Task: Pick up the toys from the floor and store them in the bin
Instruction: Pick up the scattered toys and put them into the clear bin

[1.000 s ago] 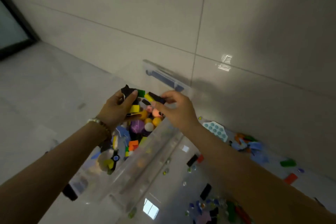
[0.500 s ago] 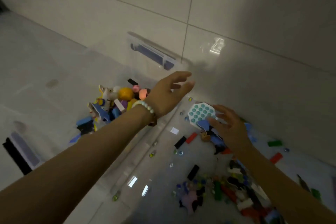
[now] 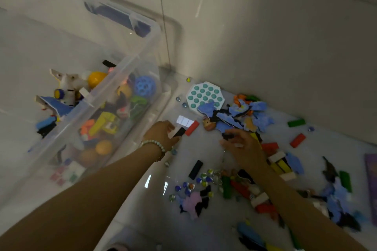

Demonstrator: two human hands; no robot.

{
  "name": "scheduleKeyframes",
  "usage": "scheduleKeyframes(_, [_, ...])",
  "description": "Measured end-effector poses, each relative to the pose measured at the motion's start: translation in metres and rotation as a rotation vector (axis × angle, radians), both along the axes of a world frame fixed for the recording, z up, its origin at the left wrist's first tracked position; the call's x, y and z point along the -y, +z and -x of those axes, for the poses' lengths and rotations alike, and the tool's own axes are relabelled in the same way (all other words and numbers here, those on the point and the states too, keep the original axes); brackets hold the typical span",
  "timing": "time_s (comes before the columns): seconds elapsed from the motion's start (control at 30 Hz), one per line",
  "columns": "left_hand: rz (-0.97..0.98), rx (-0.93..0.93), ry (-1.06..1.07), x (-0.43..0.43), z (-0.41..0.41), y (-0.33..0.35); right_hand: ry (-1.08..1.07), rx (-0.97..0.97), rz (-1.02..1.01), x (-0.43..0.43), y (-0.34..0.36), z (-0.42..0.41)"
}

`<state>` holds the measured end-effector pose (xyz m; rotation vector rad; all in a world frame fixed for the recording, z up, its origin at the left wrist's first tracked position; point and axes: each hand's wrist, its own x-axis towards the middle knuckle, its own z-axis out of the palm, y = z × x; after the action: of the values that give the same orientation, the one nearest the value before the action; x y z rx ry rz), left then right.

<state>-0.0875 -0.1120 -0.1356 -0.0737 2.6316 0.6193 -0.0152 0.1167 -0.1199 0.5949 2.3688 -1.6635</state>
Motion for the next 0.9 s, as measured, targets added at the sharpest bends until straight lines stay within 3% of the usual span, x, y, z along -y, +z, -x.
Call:
scheduleKeyframes(0.17, [0.044, -0.054, -0.088, -0.009, 0.014, -0.015, -0.026, -0.015, 0.011, -0.01, -0.007, -0.007])
scheduleKeyframes(0.3, [-0.124, -0.172, 0.089, -0.019, 0.019, -0.011, -0.054, -0.036, 0.027, -0.015, -0.007, -0.009])
scheduleKeyframes(0.37, [-0.139, -0.164, 0.015, -0.032, 0.015, -0.009, -0.057, -0.041, 0.017, -0.016, -0.008, -0.01])
scheduleKeyframes(0.43, [-0.06, -0.136, -0.101, -0.046, 0.01, -0.009, -0.039, -0.037, 0.007, -0.018, -0.009, -0.011])
scheduleKeyframes(0.6, [0.123, -0.141, -0.163, -0.061, 0.018, -0.005, -0.077, -0.1, -0.004, -0.037, -0.007, -0.014])
scheduleKeyframes(0.77, [0.191, -0.081, -0.214, -0.059, 0.027, 0.003, -0.128, -0.084, -0.302, -0.083, -0.012, -0.018])
scheduleKeyframes(0.9, [0.036, 0.035, -0.185, -0.056, 0.006, 0.006, -0.006, 0.06, -0.422, -0.093, -0.022, -0.017])
